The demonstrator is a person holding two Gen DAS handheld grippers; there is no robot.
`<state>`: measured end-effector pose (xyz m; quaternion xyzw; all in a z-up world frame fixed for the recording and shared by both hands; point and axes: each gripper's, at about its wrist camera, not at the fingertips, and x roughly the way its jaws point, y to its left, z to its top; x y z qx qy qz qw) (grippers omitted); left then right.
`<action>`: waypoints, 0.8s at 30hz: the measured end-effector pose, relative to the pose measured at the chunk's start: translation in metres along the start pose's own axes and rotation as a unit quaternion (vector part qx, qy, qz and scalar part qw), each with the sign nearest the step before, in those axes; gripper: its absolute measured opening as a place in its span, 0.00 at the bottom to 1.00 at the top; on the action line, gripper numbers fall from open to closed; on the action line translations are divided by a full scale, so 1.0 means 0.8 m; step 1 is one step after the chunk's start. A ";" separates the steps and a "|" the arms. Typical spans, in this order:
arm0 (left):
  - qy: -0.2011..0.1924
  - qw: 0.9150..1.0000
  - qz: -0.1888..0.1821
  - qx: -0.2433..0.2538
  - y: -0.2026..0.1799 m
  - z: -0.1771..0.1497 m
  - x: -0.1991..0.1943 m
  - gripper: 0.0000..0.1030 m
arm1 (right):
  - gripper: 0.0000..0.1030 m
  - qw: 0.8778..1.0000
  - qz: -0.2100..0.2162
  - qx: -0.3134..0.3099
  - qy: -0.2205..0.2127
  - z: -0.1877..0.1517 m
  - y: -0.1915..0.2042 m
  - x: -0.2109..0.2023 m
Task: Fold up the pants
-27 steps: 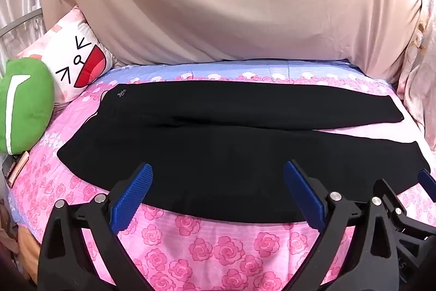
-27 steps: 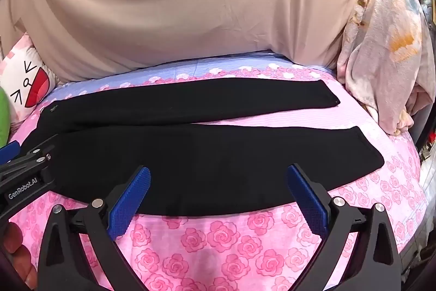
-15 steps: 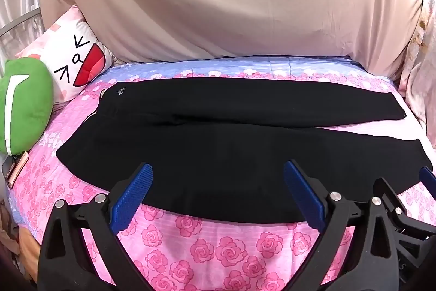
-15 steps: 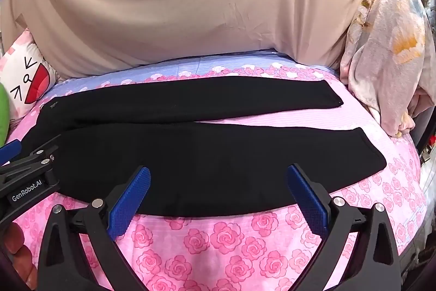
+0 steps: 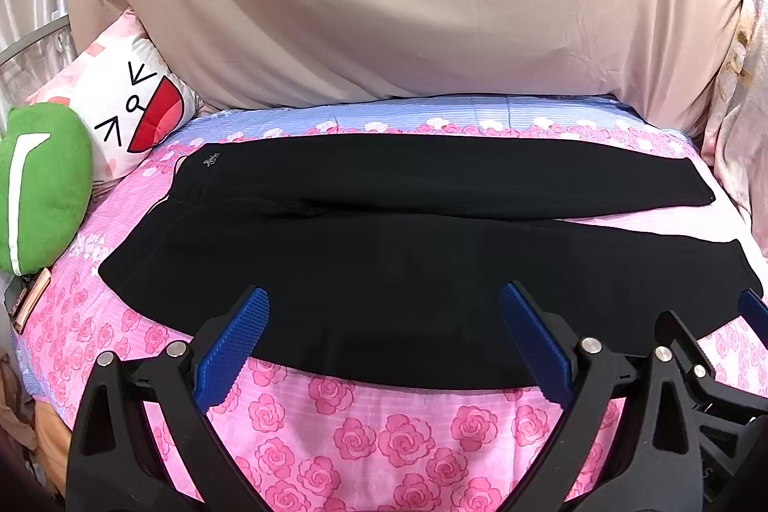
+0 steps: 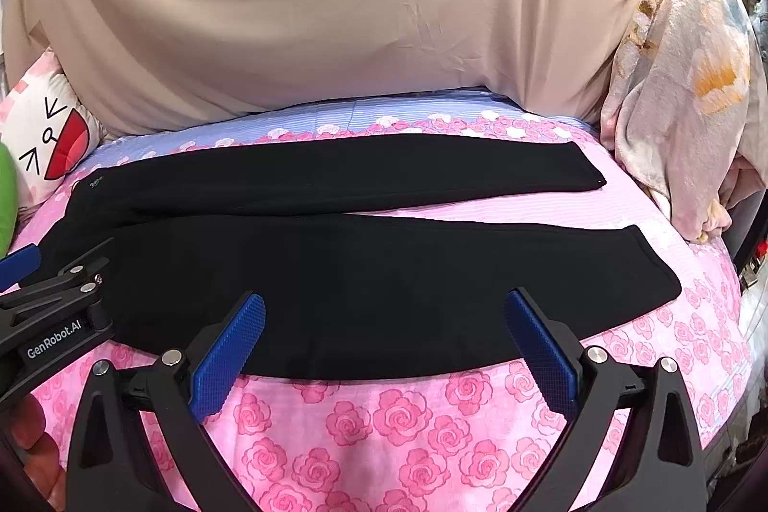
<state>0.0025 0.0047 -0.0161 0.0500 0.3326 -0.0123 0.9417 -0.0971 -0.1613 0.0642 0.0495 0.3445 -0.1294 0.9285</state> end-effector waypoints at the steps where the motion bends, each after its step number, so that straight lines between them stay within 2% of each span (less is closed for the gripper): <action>1: -0.001 1.000 0.000 0.000 0.000 -0.001 -0.001 0.92 | 0.95 1.000 -0.001 0.001 0.001 0.001 0.000 0.000; 24: 0.005 1.000 0.001 0.002 -0.006 0.010 -0.002 0.92 | 0.95 1.000 -0.004 -0.002 0.000 0.002 0.008 -0.004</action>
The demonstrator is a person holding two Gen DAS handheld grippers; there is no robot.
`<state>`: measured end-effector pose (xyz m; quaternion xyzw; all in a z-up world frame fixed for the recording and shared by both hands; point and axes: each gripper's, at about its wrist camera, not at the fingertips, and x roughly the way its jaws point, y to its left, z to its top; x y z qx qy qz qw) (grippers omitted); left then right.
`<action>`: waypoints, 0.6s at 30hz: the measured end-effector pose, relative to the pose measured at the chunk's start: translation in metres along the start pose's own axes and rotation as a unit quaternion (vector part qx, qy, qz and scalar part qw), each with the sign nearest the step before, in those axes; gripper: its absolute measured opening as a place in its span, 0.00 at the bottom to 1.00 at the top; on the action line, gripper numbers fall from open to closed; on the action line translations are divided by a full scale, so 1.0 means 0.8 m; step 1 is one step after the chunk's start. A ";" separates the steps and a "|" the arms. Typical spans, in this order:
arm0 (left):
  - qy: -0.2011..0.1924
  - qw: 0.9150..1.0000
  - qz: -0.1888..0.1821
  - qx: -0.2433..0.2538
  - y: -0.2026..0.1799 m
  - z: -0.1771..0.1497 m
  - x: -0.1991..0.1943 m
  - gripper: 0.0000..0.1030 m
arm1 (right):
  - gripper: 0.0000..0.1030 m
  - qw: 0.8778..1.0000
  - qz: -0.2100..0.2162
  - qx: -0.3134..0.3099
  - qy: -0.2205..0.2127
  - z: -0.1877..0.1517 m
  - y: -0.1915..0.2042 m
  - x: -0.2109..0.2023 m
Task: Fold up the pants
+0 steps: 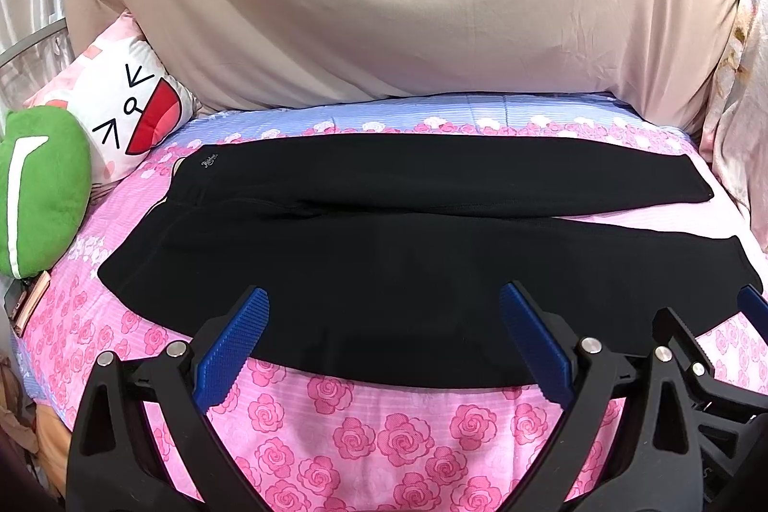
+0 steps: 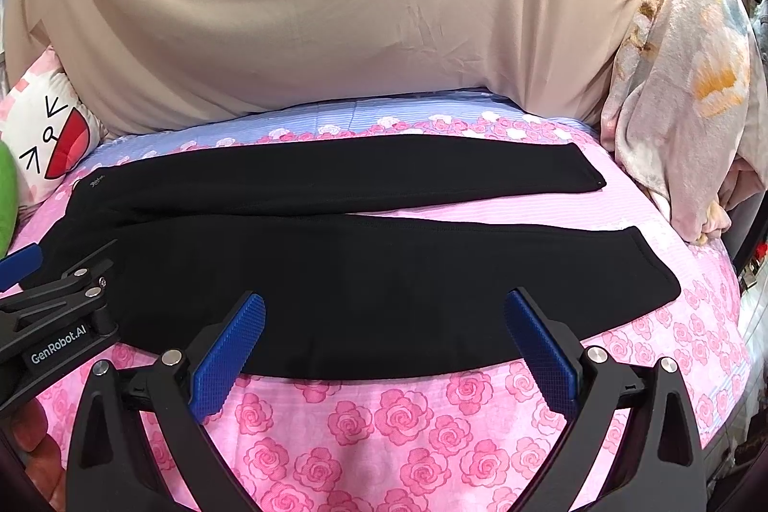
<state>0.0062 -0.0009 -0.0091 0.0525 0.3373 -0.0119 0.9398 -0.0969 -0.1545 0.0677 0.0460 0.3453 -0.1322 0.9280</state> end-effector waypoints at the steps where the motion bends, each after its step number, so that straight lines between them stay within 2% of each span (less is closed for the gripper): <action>1: 0.000 1.000 0.000 0.000 0.000 0.000 0.001 0.92 | 0.95 1.000 -0.001 0.000 0.001 0.000 0.000 0.000; 18: 0.005 1.000 0.000 0.001 -0.002 0.000 0.004 0.92 | 0.95 1.000 -0.001 0.000 0.001 -0.001 0.001 0.003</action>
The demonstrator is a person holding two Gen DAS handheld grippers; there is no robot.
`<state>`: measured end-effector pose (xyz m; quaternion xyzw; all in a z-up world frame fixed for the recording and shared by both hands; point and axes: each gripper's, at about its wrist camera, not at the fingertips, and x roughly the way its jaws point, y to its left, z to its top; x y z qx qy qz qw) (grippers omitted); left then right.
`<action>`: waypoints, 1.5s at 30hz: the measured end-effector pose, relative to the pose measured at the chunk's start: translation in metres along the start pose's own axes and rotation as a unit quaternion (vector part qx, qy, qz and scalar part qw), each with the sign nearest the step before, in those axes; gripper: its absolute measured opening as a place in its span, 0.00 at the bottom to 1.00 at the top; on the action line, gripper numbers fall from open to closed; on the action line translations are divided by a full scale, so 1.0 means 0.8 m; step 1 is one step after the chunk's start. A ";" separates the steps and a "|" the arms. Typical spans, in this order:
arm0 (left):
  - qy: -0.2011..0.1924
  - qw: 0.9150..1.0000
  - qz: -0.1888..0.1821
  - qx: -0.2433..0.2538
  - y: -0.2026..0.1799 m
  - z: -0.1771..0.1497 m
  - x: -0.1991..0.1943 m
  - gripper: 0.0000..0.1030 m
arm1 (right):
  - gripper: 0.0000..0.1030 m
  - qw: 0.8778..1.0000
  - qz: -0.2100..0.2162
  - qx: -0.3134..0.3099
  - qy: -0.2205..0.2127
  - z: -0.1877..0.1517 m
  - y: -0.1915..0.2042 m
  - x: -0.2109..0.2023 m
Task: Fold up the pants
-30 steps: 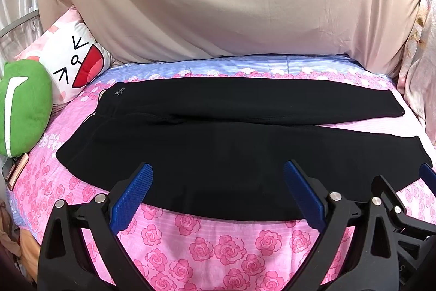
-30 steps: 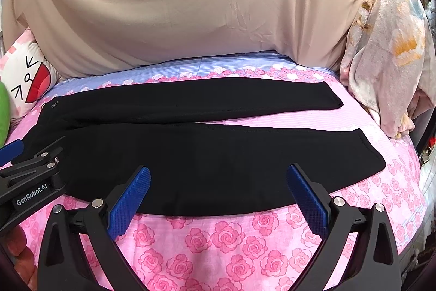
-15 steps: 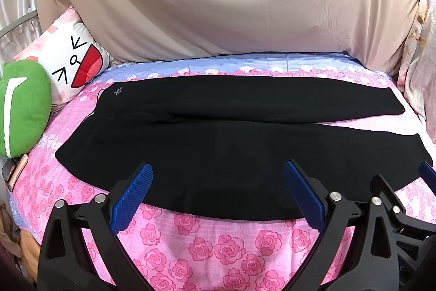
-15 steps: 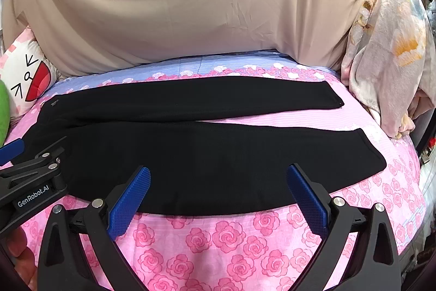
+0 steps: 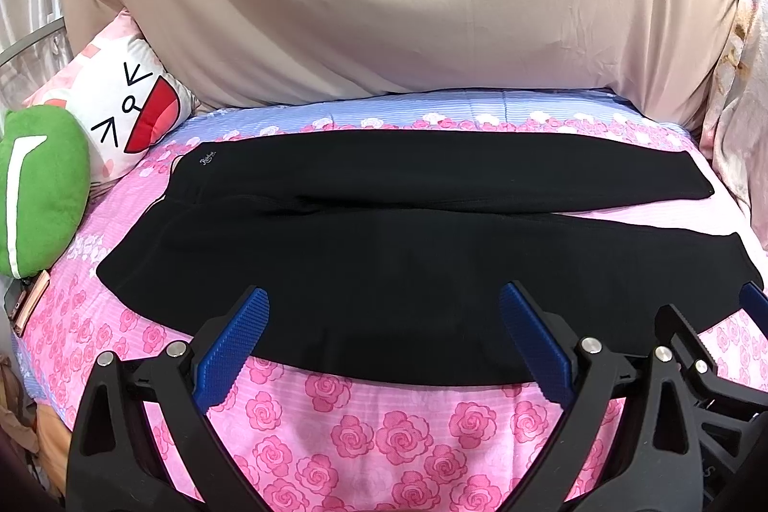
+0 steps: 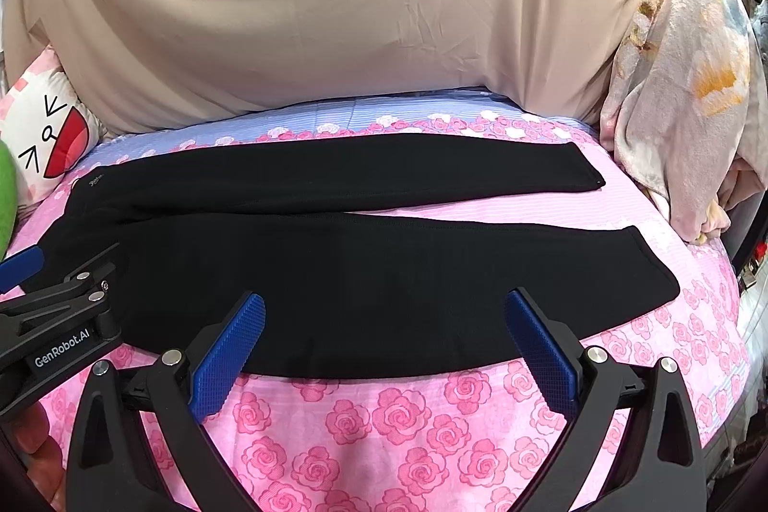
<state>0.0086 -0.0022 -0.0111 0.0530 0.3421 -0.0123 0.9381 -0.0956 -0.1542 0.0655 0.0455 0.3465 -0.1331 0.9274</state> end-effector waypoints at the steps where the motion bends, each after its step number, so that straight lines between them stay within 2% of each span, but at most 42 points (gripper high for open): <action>1: 0.000 1.000 0.000 0.000 0.000 0.000 0.000 0.92 | 0.95 1.000 0.000 0.000 0.000 0.000 0.000 0.000; 14: 0.001 1.000 -0.002 0.003 -0.004 0.001 0.005 0.92 | 0.95 1.000 0.000 0.000 0.005 0.000 0.000 0.007; 29: 0.025 1.000 0.002 0.007 0.002 0.014 0.049 0.93 | 0.95 1.000 0.001 -0.006 0.027 0.008 0.007 0.047; 32: 0.038 0.999 -0.029 -0.020 0.044 0.034 0.063 0.94 | 0.95 0.999 0.002 -0.020 0.028 0.012 -0.003 0.057; 34: 0.033 0.998 -0.023 -0.042 0.083 0.058 0.075 0.94 | 0.95 0.999 0.006 -0.017 0.034 0.020 -0.023 0.067; 35: 0.021 0.998 -0.010 -0.053 0.108 0.076 0.084 0.94 | 0.95 0.999 0.007 -0.012 0.038 0.025 -0.035 0.072; 38: 0.002 0.994 0.062 -0.086 0.184 0.128 0.126 0.94 | 0.95 0.999 0.003 0.015 0.047 0.048 -0.084 0.096; 41: 0.016 0.987 0.116 -0.114 0.249 0.169 0.187 0.94 | 0.95 0.997 -0.033 0.039 0.057 0.072 -0.131 0.131; 43: 0.021 0.983 0.131 -0.131 0.287 0.188 0.234 0.94 | 0.95 0.996 -0.047 0.047 0.050 0.086 -0.149 0.151; 45: 0.047 0.981 0.133 -0.137 0.309 0.198 0.276 0.94 | 0.95 0.996 -0.054 0.055 0.044 0.103 -0.169 0.175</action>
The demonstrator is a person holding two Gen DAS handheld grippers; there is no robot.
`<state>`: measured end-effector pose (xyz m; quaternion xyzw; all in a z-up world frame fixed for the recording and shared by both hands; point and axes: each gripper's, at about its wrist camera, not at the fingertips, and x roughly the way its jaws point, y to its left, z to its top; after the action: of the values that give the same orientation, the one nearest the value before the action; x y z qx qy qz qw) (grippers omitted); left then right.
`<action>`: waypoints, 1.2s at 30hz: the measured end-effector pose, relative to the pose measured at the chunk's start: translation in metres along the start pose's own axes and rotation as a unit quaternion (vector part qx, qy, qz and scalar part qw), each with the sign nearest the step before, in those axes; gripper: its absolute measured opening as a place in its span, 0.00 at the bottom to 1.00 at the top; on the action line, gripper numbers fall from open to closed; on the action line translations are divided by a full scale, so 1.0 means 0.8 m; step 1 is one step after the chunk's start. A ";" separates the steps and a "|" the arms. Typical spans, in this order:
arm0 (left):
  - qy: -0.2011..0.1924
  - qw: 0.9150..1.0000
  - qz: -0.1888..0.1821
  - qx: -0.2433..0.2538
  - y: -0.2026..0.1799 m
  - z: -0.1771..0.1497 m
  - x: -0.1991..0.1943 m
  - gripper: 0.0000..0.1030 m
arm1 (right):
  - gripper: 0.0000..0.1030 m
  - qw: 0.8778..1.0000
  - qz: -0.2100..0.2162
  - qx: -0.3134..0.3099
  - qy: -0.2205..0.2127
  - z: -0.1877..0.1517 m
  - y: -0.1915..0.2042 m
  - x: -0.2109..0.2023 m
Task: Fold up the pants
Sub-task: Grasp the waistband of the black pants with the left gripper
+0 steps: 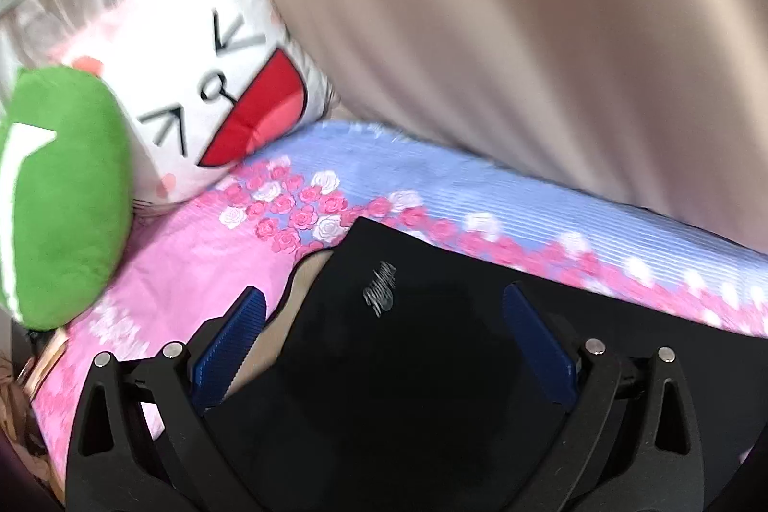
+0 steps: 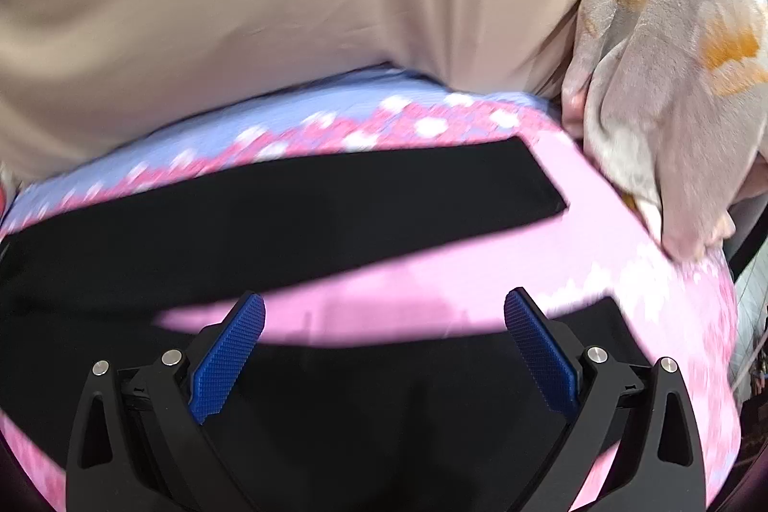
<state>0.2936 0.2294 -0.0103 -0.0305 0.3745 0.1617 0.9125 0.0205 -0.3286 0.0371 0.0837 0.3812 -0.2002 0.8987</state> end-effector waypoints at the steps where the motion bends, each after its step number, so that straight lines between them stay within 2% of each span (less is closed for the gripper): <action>1: 0.020 1.000 0.006 -0.004 0.004 0.011 0.029 0.94 | 0.95 1.000 -0.008 0.008 0.001 0.011 -0.008 0.014; 4: 0.065 0.998 0.013 -0.022 0.013 0.026 0.094 0.94 | 0.95 0.999 -0.026 0.036 0.006 0.042 -0.033 0.056; 7: 0.112 0.993 -0.014 -0.040 0.018 0.029 0.140 0.93 | 0.95 0.997 -0.037 0.065 0.020 0.064 -0.057 0.090; 8: 0.111 0.993 -0.015 -0.038 0.016 0.031 0.147 0.93 | 0.95 0.996 -0.037 0.072 0.023 0.070 -0.063 0.099; 10: 0.112 0.993 -0.023 -0.025 0.008 0.031 0.153 0.86 | 0.95 0.996 -0.038 0.075 0.027 0.081 -0.073 0.115; 11: 0.115 0.993 -0.016 -0.017 0.004 0.032 0.160 0.83 | 0.95 0.996 -0.040 0.074 0.028 0.084 -0.075 0.122; 12: 0.116 0.993 -0.009 -0.014 0.002 0.034 0.167 0.68 | 0.95 0.996 -0.046 0.073 0.029 0.088 -0.077 0.129; 13: 0.117 0.993 -0.012 -0.011 0.000 0.035 0.171 0.32 | 0.95 0.996 -0.053 0.073 0.029 0.092 -0.080 0.134; 14: 0.119 0.993 -0.004 -0.007 0.000 0.038 0.178 0.20 | 0.95 0.995 -0.062 0.076 0.029 0.094 -0.083 0.140; 15: 0.112 0.994 0.001 -0.011 0.000 0.043 0.181 0.02 | 0.95 0.994 -0.074 0.078 0.011 0.097 -0.086 0.145; 16: 0.108 0.994 -0.006 -0.019 0.002 0.049 0.186 0.00 | 0.95 0.994 -0.075 0.082 0.012 0.099 -0.088 0.148; 21: 0.100 0.994 0.001 -0.037 0.015 0.077 0.194 0.00 | 0.95 0.995 -0.083 0.062 -0.001 0.110 -0.089 0.147; 23: 0.109 0.993 -0.046 -0.031 0.024 0.074 0.181 0.05 | 0.95 0.995 -0.094 0.036 -0.008 0.116 -0.090 0.144; 24: 0.117 0.991 -0.058 -0.025 0.027 0.070 0.175 0.10 | 0.95 0.995 -0.093 0.018 -0.010 0.120 -0.092 0.141; 25: 0.122 0.991 -0.060 -0.016 0.025 0.064 0.168 0.37 | 0.95 0.996 -0.090 0.005 -0.012 0.123 -0.094 0.140; 26: 0.126 0.990 -0.058 0.001 0.025 0.057 0.162 0.57 | 0.95 0.996 -0.083 -0.008 -0.013 0.125 -0.097 0.140; 27: 0.124 0.991 -0.057 0.012 0.026 0.053 0.158 0.90 | 0.95 0.998 -0.065 -0.024 -0.004 0.129 -0.102 0.143; 29: 0.118 0.991 -0.049 0.040 0.023 0.046 0.157 0.92 | 0.95 0.998 -0.037 -0.045 0.018 0.135 -0.111 0.154; 31: 0.126 0.988 -0.063 0.059 0.019 0.044 0.162 0.92 | 0.95 0.997 -0.021 -0.062 0.038 0.141 -0.118 0.166; 34: 0.149 0.982 -0.076 0.084 0.016 0.045 0.178 0.92 | 0.95 0.995 -0.034 -0.082 0.055 0.149 -0.129 0.187; 36: 0.161 0.979 -0.089 0.088 0.017 0.046 0.197 0.92 | 0.95 0.994 -0.021 -0.084 0.068 0.154 -0.134 0.202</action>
<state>0.4192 0.2916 -0.0920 -0.0091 0.5250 0.0397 0.8501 0.1571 -0.5112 0.0069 0.0128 0.4586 -0.1803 0.8700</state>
